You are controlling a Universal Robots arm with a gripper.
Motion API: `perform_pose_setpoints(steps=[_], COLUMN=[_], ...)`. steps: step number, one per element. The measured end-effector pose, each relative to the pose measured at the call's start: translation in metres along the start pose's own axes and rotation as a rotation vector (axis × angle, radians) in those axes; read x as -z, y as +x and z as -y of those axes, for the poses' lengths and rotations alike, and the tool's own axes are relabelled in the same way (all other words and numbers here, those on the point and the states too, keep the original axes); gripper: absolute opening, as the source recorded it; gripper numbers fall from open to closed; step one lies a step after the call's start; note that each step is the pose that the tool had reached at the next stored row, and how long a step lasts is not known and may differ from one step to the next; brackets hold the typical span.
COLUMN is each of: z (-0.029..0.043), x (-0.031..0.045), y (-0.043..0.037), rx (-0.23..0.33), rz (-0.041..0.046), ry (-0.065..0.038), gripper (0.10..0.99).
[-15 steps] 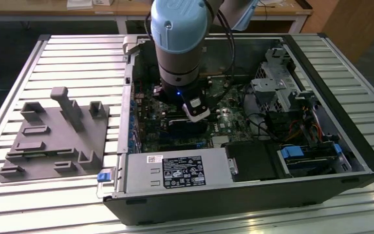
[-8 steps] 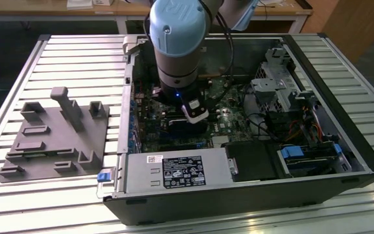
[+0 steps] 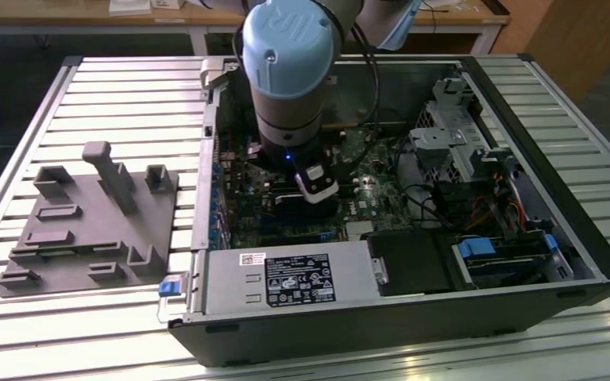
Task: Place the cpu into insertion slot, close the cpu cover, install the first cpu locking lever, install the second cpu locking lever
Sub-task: 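Install the second cpu locking lever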
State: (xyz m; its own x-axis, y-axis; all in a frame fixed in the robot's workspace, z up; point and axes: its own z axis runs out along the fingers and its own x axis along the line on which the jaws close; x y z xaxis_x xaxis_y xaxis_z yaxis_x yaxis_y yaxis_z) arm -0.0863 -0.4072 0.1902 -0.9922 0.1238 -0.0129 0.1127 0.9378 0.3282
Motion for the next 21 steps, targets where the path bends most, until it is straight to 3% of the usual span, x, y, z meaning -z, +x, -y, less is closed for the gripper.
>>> perform_pose_setpoints(steps=[10, 17, 21], z=[0.0013, -0.0044, -0.0071], x=[-0.0030, 0.0134, 0.0212], y=[0.0018, 0.0016, 0.0015], rx=[0.000, 0.000, 0.000], rz=[-0.0002, 0.0002, 0.0013], ry=[-0.002, 0.003, 0.012], gripper=[0.106, 0.106, 0.106])
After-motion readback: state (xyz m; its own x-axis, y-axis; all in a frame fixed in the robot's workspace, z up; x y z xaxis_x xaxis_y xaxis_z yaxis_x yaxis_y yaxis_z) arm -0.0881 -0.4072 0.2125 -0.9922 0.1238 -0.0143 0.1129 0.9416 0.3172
